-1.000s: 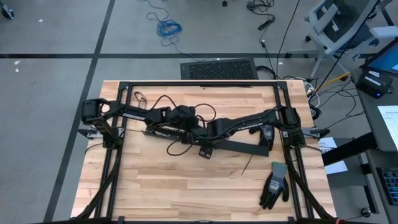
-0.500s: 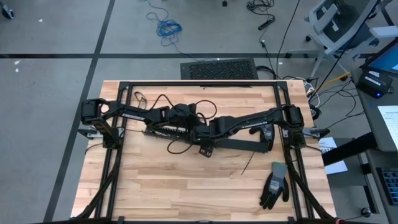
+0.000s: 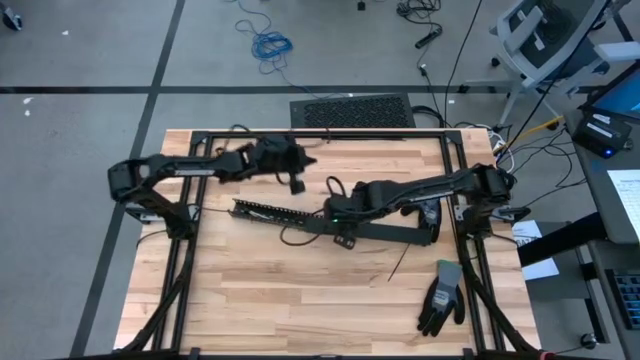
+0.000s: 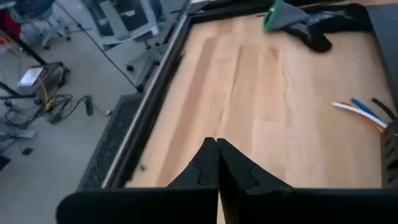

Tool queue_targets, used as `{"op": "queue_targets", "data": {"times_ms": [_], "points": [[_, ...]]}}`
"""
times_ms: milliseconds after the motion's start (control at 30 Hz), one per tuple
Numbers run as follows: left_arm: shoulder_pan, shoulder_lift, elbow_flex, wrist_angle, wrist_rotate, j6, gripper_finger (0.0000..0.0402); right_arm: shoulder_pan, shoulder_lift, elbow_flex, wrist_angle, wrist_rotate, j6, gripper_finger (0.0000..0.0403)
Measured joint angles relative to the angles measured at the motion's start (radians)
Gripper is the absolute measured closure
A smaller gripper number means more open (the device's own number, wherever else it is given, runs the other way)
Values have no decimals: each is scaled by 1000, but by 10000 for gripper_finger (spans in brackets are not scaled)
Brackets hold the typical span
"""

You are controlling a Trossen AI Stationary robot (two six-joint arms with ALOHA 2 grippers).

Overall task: Ziptie cables
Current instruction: Close the black cable duct cover

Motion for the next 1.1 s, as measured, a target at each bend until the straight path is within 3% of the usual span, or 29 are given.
{"op": "queue_targets", "data": {"times_ms": [100,233,433,767,967,1100], "points": [[47,-69,0,-88,67,-2,401,4,-51,-95,52,-33,37,106],[56,-150,0,-108,81,-10,401,-1,-112,-179,177,-75,25,106],[33,-182,0,-88,184,-94,401,-54,-57,-202,221,-267,-73,106],[-2,-182,0,-94,179,-125,401,-76,-48,-202,246,-237,-305,106],[-21,-181,0,-96,141,-133,401,-99,-39,-202,286,-317,-329,106],[-27,-181,0,-103,117,-132,401,-110,-20,-202,297,-306,-324,106]]}}
